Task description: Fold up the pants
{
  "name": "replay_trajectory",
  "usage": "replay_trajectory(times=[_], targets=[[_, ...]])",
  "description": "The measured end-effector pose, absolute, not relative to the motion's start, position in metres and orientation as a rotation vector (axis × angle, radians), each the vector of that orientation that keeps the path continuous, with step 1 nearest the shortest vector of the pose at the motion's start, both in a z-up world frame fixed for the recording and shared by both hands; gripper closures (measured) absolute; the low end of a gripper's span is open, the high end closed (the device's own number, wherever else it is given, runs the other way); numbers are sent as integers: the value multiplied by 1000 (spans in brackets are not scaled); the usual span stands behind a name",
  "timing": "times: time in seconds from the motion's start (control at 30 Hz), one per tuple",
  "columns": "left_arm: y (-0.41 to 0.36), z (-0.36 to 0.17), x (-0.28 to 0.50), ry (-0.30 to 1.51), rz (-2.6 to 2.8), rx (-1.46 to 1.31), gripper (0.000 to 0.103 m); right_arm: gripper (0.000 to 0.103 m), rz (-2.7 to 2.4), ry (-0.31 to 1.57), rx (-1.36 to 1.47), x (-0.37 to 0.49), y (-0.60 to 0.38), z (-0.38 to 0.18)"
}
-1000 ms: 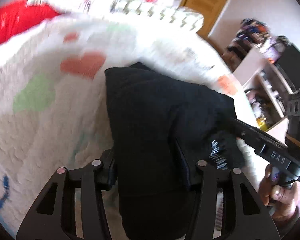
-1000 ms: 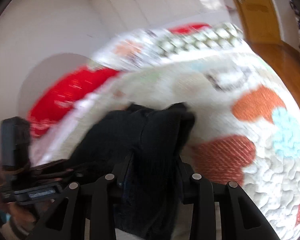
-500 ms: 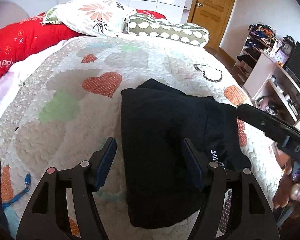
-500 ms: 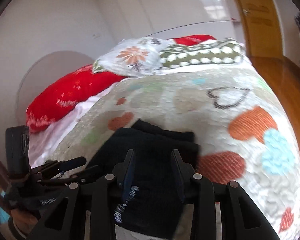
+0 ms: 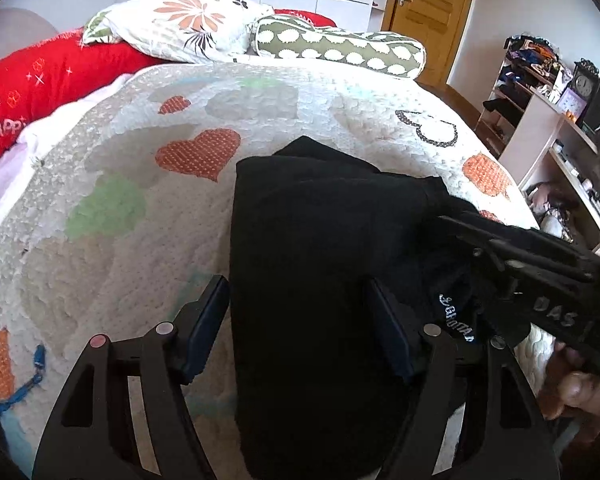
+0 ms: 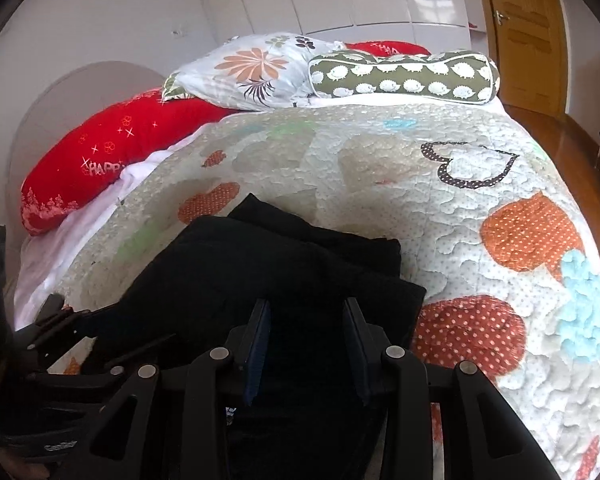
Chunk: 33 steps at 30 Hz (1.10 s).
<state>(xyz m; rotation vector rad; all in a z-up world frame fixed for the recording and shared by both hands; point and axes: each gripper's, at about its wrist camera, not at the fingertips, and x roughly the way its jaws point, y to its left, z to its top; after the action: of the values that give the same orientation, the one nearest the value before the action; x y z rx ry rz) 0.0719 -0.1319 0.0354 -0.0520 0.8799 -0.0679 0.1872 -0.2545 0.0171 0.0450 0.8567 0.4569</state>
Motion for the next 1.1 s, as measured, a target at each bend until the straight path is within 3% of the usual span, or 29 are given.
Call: replay_trajectory(times=[0.23, 0.53, 0.8, 1.1], targets=[[-128, 51, 50, 840, -37, -50, 32, 68, 448, 821, 19, 143, -259, 45], [-127, 47, 27, 843, -15, -50, 32, 67, 418, 840, -102, 106, -251, 11], [-125, 61, 5, 797, 26, -40, 32, 67, 408, 830, -19, 89, -259, 37], [-125, 72, -25, 754, 50, -40, 32, 56, 367, 775, 37, 59, -267, 56]])
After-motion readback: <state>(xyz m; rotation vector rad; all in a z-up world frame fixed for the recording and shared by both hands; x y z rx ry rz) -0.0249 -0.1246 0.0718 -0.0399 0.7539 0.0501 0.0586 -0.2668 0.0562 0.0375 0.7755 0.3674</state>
